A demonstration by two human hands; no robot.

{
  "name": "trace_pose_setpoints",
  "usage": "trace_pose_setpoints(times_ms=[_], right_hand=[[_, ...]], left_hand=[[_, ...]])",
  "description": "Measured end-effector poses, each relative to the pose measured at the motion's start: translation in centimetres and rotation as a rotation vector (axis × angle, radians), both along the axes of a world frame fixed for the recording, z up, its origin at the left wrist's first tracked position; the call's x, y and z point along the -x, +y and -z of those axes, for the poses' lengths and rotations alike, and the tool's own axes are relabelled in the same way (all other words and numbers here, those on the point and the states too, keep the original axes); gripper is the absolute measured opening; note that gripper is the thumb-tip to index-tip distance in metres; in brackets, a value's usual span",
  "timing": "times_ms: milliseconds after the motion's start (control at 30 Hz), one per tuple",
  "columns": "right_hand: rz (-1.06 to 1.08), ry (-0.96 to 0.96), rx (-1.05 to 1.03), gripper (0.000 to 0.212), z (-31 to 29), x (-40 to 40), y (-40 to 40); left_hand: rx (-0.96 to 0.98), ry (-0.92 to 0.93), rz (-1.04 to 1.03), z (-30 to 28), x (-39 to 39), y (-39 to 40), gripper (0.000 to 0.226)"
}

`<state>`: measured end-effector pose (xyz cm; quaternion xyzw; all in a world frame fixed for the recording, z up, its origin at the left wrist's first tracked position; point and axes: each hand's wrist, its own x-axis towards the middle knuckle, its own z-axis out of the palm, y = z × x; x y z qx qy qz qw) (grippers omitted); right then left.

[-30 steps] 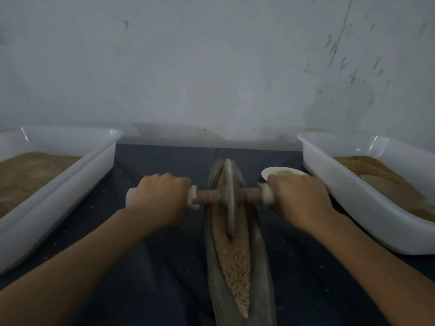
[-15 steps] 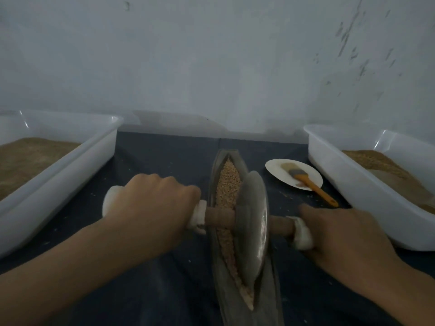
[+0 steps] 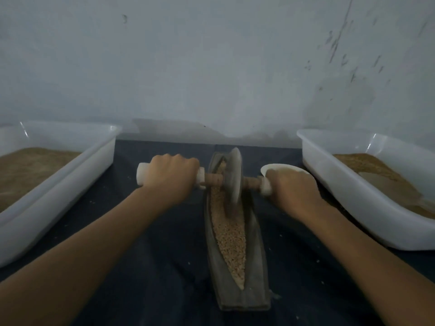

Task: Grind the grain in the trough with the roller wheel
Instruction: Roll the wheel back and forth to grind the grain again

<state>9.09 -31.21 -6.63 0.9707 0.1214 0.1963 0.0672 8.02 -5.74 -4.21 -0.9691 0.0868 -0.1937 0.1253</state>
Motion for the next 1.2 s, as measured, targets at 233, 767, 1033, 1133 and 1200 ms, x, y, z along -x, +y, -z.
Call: trace_pose_setpoints(times_ms=[233,767,1033,1133,1200], right_hand=[[-0.257,-0.136,0.053,0.069,-1.0,11.5,-1.8],[-0.013,0.041,0.027,0.018,-0.8,0.4,0.0],[0.0,0.196,0.15,0.043,-1.3,11.2,-1.5],[-0.04,0.07,0.149,0.035,-0.9,9.3,-1.2],[-0.011,0.027,0.118,0.028,-0.6,6.3,-0.8]], left_hand=[[-0.054,-0.037,0.164,1.1,9.7,2.5,0.041],[0.041,0.036,0.026,-0.1,-0.1,0.5,0.025],[-0.045,0.068,0.11,0.2,10.0,1.6,0.041],[-0.041,0.051,0.042,0.3,7.9,1.3,0.035],[0.006,0.069,0.015,0.5,5.1,0.9,0.028]])
